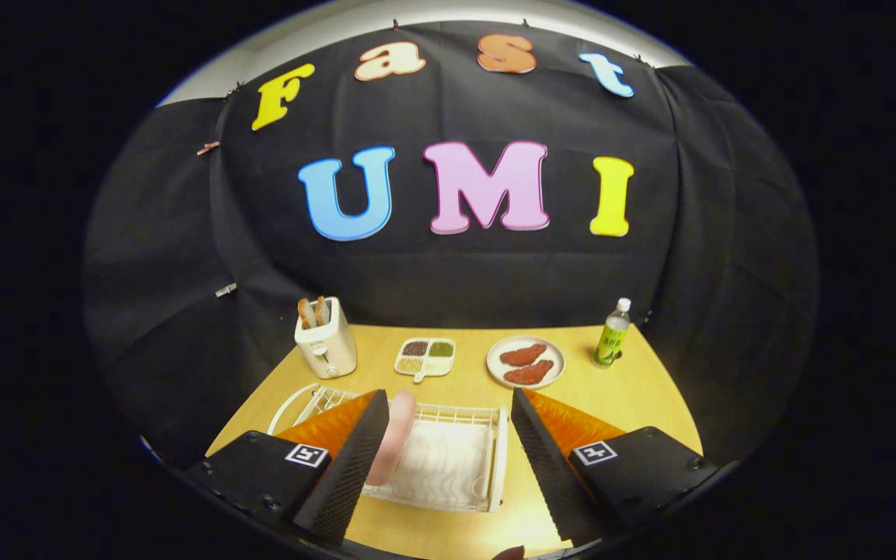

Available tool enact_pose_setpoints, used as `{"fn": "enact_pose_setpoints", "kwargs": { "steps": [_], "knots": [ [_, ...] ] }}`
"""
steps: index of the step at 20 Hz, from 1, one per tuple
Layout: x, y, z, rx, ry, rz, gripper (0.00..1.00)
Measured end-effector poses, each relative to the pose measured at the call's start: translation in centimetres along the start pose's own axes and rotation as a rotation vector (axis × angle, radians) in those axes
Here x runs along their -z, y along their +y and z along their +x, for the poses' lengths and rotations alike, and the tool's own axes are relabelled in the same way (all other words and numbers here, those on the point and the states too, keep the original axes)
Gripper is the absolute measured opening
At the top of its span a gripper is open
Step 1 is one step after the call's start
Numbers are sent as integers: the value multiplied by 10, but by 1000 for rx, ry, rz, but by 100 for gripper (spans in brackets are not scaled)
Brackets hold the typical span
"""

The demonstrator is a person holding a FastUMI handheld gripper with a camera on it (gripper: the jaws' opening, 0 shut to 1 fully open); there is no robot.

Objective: Take the plate from the dish rack, then take the spoon from the basket and place it into the plate.

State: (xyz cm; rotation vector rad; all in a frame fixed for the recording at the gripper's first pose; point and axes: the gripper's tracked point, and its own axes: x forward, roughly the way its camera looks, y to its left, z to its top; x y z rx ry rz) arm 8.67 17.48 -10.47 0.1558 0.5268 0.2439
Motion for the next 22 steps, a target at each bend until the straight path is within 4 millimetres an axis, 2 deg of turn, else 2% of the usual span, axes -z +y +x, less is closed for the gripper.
{"fn": "enact_pose_setpoints", "kwargs": {
  "steps": [6, 8, 11, 14, 17, 19, 22],
  "knots": [
    [69, 36, 79, -28, 303, 77, 92],
    [87, 43, 100, -35, 395, 114, 89],
    [115, 45, 121, -10, 545, 162, 84],
    [136, 47, 137, 19, 663, 169, 74],
    [155, 55, 141, 34, 760, 166, 51],
    [156, 52, 142, 58, 769, 150, 40],
    [150, 39, 140, 104, 755, 103, 35]
  ]
}}
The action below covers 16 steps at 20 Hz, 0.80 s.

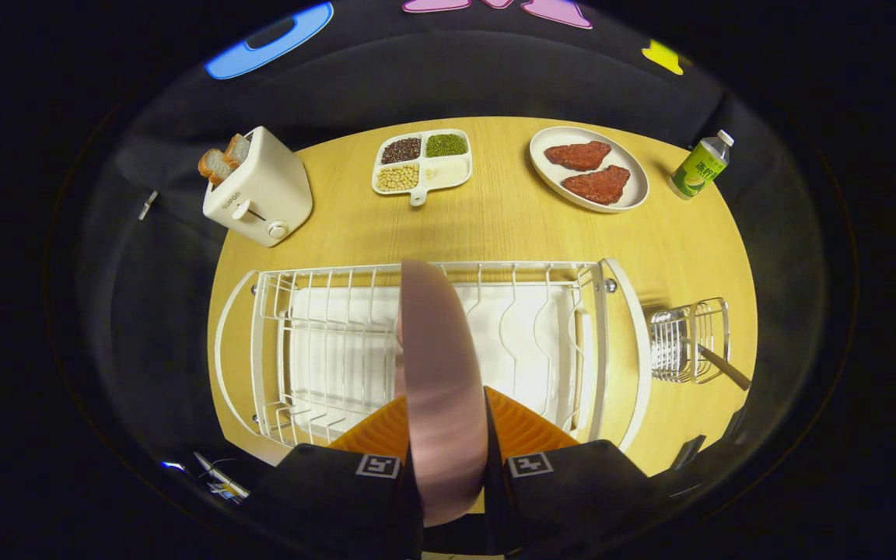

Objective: Take the plate from the dish rack, then take the spoon from the basket and place it into the plate.

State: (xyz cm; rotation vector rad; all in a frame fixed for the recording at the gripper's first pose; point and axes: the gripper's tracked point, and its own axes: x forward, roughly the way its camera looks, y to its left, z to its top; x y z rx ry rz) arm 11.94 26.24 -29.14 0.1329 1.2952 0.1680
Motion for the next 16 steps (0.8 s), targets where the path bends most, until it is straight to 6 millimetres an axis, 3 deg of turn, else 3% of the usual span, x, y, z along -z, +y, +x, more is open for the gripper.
{"fn": "enact_pose_setpoints", "kwargs": {
  "steps": [3, 8, 12, 16],
  "knots": [
    [2, -4, -9, -2, -13, -9, 33],
    [-1, 2, -7, 64, -15, -36, 33],
    [-2, -3, -14, 176, 29, -138, 32],
    [-20, -2, -31, 272, 26, -248, 31]
  ]
}}
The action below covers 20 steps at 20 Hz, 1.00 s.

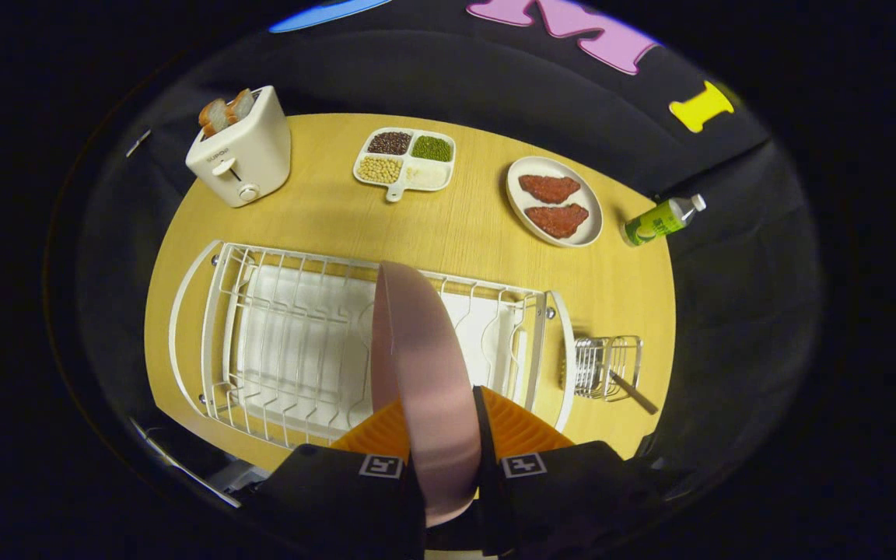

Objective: Take the plate from the dish rack, then take the spoon from the basket and place it into the plate.

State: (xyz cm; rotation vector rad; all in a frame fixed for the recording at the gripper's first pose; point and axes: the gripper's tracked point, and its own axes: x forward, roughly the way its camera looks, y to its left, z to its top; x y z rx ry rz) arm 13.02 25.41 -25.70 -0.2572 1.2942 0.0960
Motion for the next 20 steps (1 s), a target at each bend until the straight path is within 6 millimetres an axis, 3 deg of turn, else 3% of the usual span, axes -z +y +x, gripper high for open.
{"fn": "enact_pose_setpoints", "kwargs": {
  "steps": [2, 4, 6, 8, 11, 15, 18, 20],
  "knots": [
    [-11, 1, -15, -34, -42, 9, 31],
    [-8, -4, -31, -94, -85, 45, 31],
    [1, -5, -48, -203, -136, 125, 31],
    [22, -9, -62, -327, -159, 220, 31],
    [73, -23, -69, -471, -169, 355, 31],
    [163, -33, -54, -599, -107, 466, 31],
    [231, -30, -46, -698, -27, 548, 31],
    [264, -21, -33, -748, 13, 587, 31]
  ]
}}
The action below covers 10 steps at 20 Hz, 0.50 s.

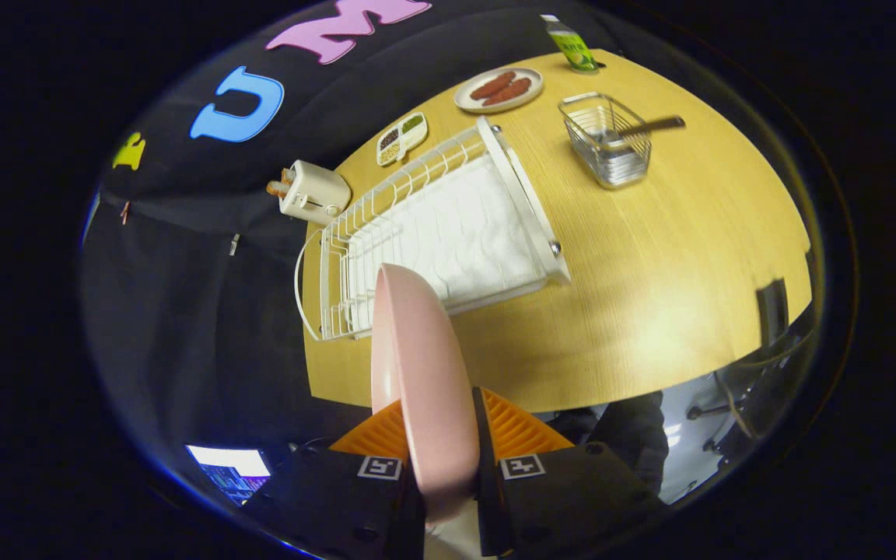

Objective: Take the plate from the dish rack, then take the spoon from the basket and place it into the plate.

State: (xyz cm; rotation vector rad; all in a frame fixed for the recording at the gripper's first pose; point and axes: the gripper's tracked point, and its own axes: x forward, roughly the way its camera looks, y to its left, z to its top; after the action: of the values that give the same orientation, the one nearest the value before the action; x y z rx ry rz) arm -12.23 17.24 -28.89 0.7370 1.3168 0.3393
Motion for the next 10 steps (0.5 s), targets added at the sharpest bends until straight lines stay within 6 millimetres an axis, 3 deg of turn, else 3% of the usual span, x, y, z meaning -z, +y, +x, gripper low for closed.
{"fn": "enact_pose_setpoints", "kwargs": {
  "steps": [2, 5, 10],
  "knots": [
    [18, -20, 18, -8, 21, 27, 31],
    [31, -49, 52, 11, 42, 99, 31],
    [31, -58, 96, -44, 50, 222, 31]
  ]
}}
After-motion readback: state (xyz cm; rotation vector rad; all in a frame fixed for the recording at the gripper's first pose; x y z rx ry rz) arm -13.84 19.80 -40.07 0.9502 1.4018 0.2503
